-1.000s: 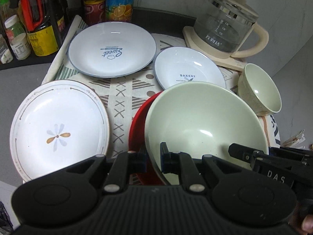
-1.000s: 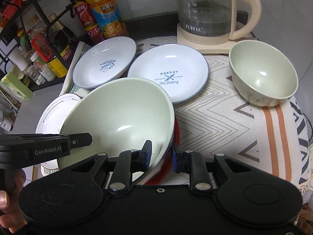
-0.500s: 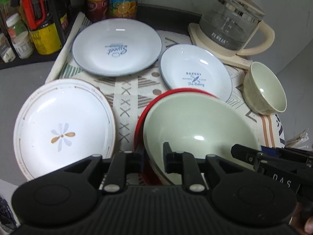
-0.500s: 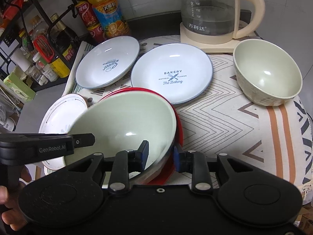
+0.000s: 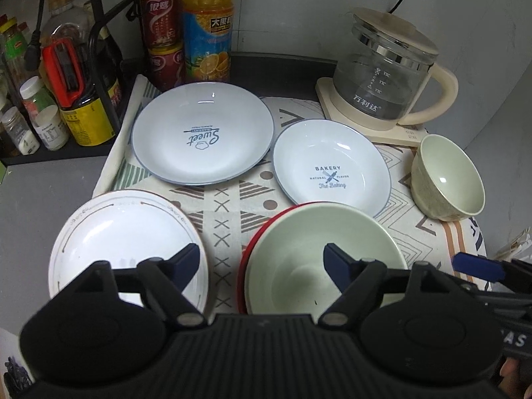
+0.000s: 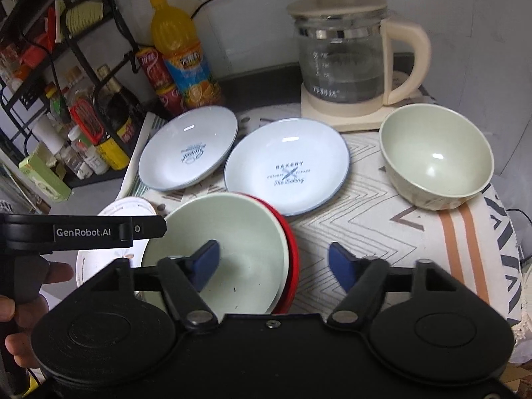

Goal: Organize plates and bowls
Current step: 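Open both grippers to release the bowl in the red bowl, then move both grippers to the smaller pale green bowl by the kettle and grasp its rim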

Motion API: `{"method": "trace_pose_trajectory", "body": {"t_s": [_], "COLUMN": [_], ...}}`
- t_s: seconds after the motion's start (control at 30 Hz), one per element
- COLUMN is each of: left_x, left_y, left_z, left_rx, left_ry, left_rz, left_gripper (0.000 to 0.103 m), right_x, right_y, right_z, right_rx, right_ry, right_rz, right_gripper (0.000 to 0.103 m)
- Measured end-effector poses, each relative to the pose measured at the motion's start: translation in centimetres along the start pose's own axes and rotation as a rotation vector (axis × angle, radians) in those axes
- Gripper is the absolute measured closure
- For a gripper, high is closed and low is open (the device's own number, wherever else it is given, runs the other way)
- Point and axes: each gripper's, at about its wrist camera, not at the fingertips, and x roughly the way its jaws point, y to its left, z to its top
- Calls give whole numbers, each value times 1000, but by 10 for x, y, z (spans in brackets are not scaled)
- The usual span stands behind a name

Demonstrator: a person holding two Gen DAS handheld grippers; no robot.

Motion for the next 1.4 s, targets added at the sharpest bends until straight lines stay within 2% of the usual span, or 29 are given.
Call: {"method": "trace_pose_trajectory", "body": {"t_s": [0.03, 0.13, 0.2, 0.33, 1.03, 1.4], "left_x": [1, 2, 2, 5, 28, 57], "left_y": [-1, -7, -13, -25, -99, -136], "left_z": [1, 4, 7, 12, 45, 65], "left_rx": [2, 9, 26, 40, 164, 213], "left_ry": [0, 3, -4, -12, -22, -26], "left_rz": [-2, -25, -65, -93, -221, -254], "left_gripper": [22, 22, 21, 19, 18, 19], "right_x": [-1, -4, -7, -11, -36, -23], "right_y": [-3, -12, -19, -32, -105, -138], "right_z": [0, 0, 1, -1, 1, 11], "right_rx": [9, 40, 62, 96, 245, 322], "right_ry": [-9, -28, -36, -51, -140, -180], "right_rz": [-1, -9, -17, -41, -196, -250], "right_gripper": [18, 9, 6, 0, 0, 1]}}
